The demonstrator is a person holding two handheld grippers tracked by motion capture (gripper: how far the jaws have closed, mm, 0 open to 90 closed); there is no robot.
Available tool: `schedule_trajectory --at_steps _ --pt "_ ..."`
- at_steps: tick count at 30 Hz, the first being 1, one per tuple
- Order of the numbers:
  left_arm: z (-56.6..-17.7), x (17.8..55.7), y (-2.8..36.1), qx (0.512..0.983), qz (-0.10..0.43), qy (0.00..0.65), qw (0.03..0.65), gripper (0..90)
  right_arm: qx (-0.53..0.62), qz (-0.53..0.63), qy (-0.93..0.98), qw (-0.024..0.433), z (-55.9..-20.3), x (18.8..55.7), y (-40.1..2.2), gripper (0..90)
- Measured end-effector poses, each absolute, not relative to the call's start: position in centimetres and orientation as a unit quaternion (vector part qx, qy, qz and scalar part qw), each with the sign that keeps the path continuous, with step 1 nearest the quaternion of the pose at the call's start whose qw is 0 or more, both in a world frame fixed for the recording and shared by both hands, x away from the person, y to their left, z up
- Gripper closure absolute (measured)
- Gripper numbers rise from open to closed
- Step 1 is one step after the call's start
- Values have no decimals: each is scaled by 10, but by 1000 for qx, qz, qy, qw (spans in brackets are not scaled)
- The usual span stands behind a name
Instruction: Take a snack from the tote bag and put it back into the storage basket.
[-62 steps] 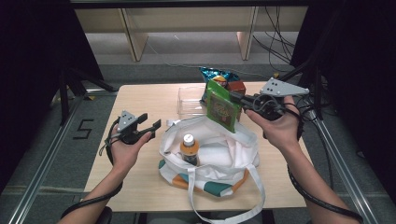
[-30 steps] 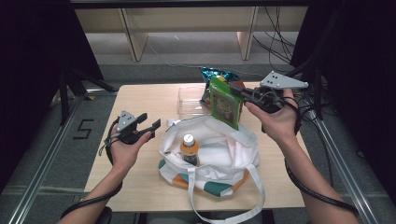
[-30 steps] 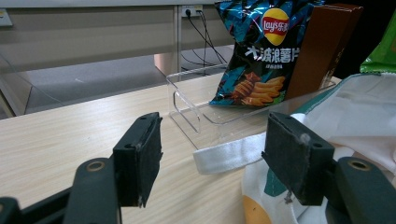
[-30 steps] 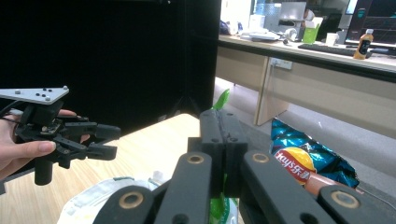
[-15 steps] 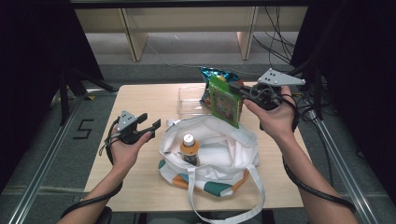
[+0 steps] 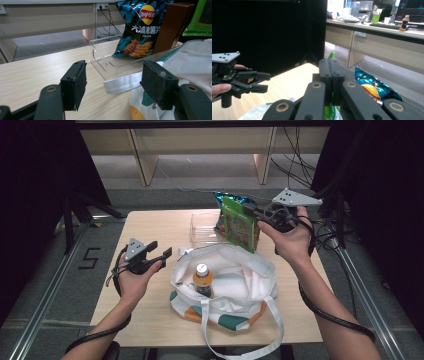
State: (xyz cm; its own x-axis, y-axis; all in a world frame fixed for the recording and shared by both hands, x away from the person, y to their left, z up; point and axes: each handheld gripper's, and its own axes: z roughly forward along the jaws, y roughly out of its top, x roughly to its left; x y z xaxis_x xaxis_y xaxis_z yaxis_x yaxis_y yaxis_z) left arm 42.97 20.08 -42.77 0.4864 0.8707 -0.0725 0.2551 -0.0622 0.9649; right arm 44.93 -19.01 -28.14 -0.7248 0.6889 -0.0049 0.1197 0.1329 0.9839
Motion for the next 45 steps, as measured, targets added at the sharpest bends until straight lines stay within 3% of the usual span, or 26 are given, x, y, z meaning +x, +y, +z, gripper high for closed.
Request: schedule_trajectory --at_steps 45 --pt "-427 430 201 670 284 419 543 359 328 582 706 236 -295 513 -165 900"
